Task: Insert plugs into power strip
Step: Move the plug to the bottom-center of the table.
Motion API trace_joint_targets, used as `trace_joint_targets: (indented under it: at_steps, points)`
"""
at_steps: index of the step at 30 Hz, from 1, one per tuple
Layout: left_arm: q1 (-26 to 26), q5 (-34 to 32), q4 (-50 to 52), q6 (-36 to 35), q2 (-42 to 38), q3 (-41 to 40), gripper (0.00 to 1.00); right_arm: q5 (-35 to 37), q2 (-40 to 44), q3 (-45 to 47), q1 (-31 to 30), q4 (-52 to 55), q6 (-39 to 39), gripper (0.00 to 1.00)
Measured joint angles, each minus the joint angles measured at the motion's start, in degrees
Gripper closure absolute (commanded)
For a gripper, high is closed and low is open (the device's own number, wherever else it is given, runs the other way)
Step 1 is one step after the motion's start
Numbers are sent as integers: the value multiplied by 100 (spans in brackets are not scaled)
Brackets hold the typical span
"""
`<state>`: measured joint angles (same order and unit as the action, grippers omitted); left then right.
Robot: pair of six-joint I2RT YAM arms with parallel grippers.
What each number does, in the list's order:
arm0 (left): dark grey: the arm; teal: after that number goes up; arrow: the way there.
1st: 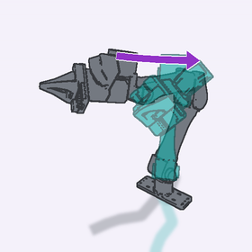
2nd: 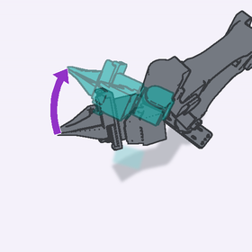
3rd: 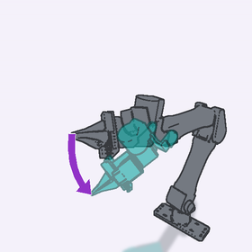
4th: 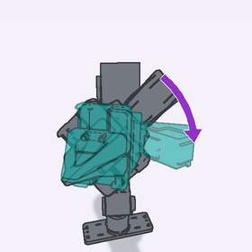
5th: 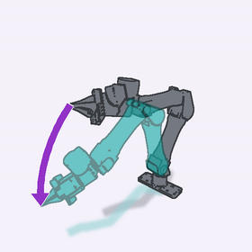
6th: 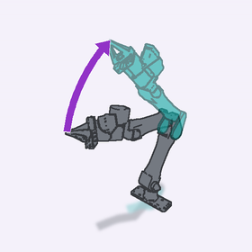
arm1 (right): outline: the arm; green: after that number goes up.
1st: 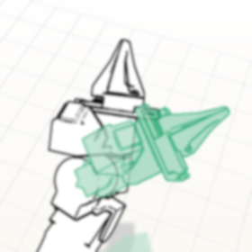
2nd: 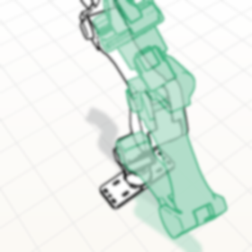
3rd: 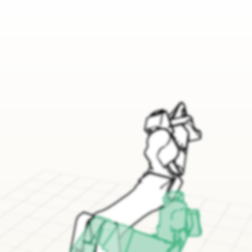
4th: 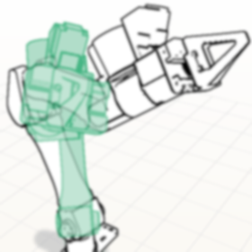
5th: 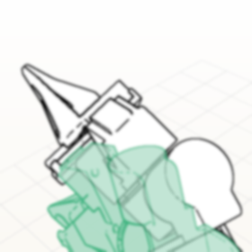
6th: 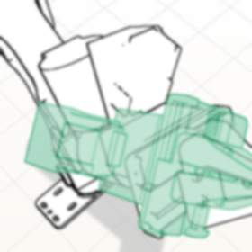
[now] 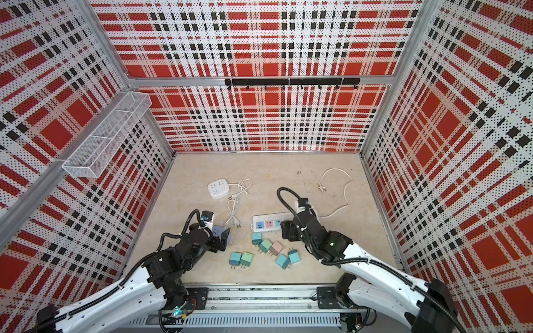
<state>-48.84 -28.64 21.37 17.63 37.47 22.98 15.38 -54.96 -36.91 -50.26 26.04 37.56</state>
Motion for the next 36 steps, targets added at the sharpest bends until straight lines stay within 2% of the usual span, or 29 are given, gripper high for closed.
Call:
trace_joint_targets:
  at_steps: [5, 11, 20, 29, 36]
  points:
    - [17, 4, -37, 7, 149, 0, 1, 66, -216, 175, -260, 608, 269, 19]
    - [17, 13, -39, 11, -105, -2, 1, 35, -372, 446, -509, 1034, 452, 20]
    - [-24, 42, -39, 13, -568, -61, 1, -90, -800, 739, -654, 887, 667, 23]
    - [-223, 4, -44, 9, -494, -61, 1, -83, -1043, 741, -868, 787, 776, 23]
    - [-291, -31, -46, 9, -472, -61, 1, 177, -1246, 732, -892, 787, 874, 21]
